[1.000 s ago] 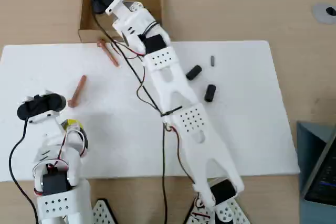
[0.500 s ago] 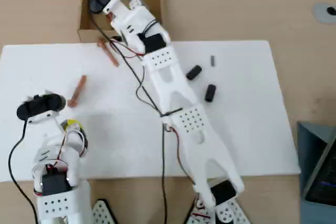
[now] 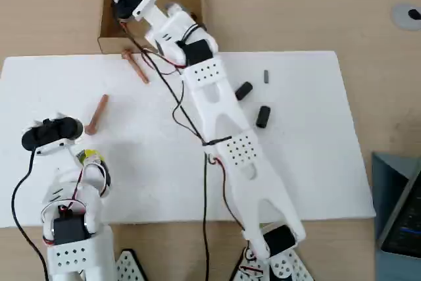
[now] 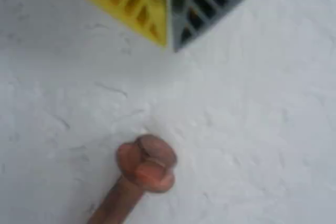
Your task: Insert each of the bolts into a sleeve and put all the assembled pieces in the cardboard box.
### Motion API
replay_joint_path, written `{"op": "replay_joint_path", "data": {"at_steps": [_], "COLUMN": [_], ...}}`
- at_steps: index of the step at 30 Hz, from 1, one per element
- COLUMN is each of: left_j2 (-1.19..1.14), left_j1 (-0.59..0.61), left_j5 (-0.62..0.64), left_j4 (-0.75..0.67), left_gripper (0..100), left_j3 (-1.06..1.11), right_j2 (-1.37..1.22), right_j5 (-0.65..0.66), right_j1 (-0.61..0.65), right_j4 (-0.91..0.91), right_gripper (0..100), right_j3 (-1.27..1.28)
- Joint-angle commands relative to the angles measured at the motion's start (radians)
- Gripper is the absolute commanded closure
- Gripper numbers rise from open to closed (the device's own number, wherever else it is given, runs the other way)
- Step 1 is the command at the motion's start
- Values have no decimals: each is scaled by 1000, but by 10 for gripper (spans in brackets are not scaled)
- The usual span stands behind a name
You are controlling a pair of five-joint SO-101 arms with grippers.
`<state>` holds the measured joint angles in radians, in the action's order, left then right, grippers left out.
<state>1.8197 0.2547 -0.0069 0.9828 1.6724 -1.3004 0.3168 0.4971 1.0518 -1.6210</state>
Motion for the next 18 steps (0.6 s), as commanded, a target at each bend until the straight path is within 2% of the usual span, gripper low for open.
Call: {"op": "replay_joint_path", "data": {"at_steps": [1,9,18], "left_j2": [4,4,4], "left_j1": [12,12,12], "left_j5": [2,2,2], "left_j4": [-14,-14,-14], "left_gripper": [998,998,998], "left_j3": [2,2,2], "right_j2": [145,282,461], "right_j5": [5,5,6], "right_j1": [-38,-79,-97], "right_j4": [81,252,560], "right_gripper": [817,817,818], "right_j3": [-47,-47,-47]}}
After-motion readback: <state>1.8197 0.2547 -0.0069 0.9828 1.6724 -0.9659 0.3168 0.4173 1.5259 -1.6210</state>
